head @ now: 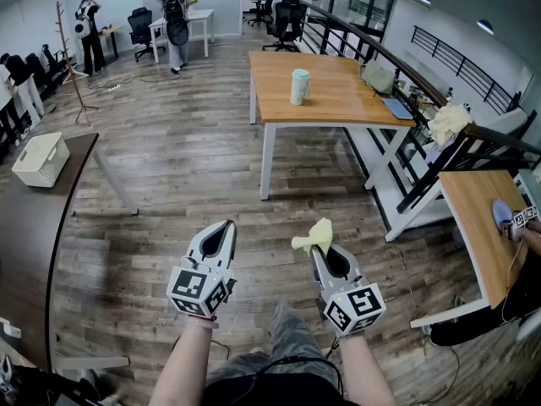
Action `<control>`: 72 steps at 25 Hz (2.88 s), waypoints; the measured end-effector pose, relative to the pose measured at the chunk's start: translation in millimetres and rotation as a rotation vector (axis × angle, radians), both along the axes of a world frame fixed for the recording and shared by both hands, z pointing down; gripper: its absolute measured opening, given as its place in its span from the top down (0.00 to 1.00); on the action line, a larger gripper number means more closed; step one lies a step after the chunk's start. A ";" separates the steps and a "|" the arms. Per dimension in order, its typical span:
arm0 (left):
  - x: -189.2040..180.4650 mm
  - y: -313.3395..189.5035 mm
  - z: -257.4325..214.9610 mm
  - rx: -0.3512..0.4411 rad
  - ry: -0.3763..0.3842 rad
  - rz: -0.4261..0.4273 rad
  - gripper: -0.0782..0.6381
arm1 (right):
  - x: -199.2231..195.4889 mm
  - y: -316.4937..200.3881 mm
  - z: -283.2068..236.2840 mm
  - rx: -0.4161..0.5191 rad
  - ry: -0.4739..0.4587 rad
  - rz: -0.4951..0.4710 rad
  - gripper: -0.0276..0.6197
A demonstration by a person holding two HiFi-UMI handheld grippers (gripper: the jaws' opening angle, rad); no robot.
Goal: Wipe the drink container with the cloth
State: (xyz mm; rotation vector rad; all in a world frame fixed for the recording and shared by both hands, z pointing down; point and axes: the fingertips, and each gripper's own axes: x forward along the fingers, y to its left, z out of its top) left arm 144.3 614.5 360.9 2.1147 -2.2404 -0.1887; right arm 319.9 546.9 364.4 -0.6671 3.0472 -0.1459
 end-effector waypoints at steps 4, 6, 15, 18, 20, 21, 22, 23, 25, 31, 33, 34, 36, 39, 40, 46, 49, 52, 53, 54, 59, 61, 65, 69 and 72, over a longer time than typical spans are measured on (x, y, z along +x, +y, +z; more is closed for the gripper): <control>-14.4 -17.6 -4.2 0.021 -0.008 -0.012 0.90 | -13.8 -21.3 -4.6 0.021 -0.011 0.001 0.89; -20.4 -24.3 -1.6 0.014 -0.014 -0.012 0.90 | -21.3 -30.7 -0.3 0.015 -0.011 -0.002 0.89; -62.0 -68.4 6.9 -0.013 -0.016 -0.019 0.90 | -62.9 -77.4 20.2 -0.047 -0.020 0.005 0.89; -75.0 -94.5 6.8 -0.009 0.004 -0.017 0.90 | -74.6 -101.8 17.3 -0.047 -0.031 0.014 0.89; -78.1 -111.2 6.7 -0.013 0.006 -0.006 0.90 | -79.1 -119.0 17.3 -0.055 -0.031 0.024 0.89; -80.2 -119.6 6.4 -0.016 0.000 0.000 0.90 | -81.6 -127.8 18.6 -0.061 -0.030 0.030 0.89; -83.6 -128.4 6.0 -0.019 -0.005 0.005 0.90 | -84.6 -136.6 20.1 -0.065 -0.028 0.036 0.89; -88.3 -137.4 5.7 -0.021 -0.004 0.007 0.90 | -87.9 -145.1 21.3 -0.067 -0.026 0.042 0.89; -98.5 -154.7 6.1 -0.023 0.012 0.006 0.90 | -95.2 -160.7 22.5 -0.064 -0.017 0.049 0.89; -120.2 -210.1 7.7 -0.037 0.023 0.023 0.90 | -119.2 -207.5 23.7 -0.065 -0.006 0.046 0.89; -124.1 -232.0 5.2 -0.031 0.015 0.041 0.90 | -124.1 -227.9 23.1 -0.067 -0.014 0.054 0.89; -125.8 -242.7 4.2 -0.029 0.008 0.049 0.90 | -126.7 -237.9 22.8 -0.066 -0.017 0.055 0.89; -129.8 -260.9 2.7 -0.022 -0.001 0.056 0.90 | -132.5 -254.8 22.1 -0.058 -0.021 0.051 0.89; -137.1 -281.1 -0.8 -0.001 -0.001 0.058 0.90 | -143.8 -274.8 18.3 -0.039 -0.025 0.039 0.89; -139.3 -286.8 -1.2 0.003 -0.001 0.058 0.90 | -147.7 -281.1 16.7 -0.034 -0.028 0.036 0.89; -148.7 -305.6 9.3 -0.016 0.031 0.038 0.90 | -155.9 -301.7 12.7 -0.052 -0.053 0.027 0.89; -153.3 -314.4 10.2 -0.012 0.041 0.028 0.90 | -157.1 -309.5 14.5 -0.059 -0.058 0.027 0.89; -155.4 -330.0 12.1 -0.007 0.052 0.037 0.90 | -157.4 -322.1 17.4 -0.063 -0.058 0.036 0.89; -155.4 -336.9 13.0 -0.007 0.055 0.045 0.90 | -157.6 -327.2 17.9 -0.064 -0.056 0.038 0.89; -155.8 -344.6 13.6 -0.007 0.057 0.054 0.90 | -158.3 -332.6 18.0 -0.063 -0.054 0.040 0.89; -164.3 -389.2 9.5 -0.002 0.060 0.111 0.90 | -167.9 -362.9 15.4 -0.059 -0.045 0.079 0.89; -170.5 -409.4 5.9 0.004 0.052 0.137 0.90 | -175.7 -376.5 14.9 -0.058 -0.042 0.094 0.89; -184.6 -447.2 7.2 -0.007 0.061 0.186 0.90 | -190.5 -403.7 18.7 -0.075 -0.033 0.135 0.89; -206.7 -479.3 9.2 -0.025 0.061 0.228 0.90 | -208.2 -428.3 21.9 -0.092 -0.026 0.180 0.89; -226.8 -507.4 10.8 -0.034 0.067 0.260 0.90 | -223.1 -450.1 25.3 -0.101 -0.016 0.215 0.89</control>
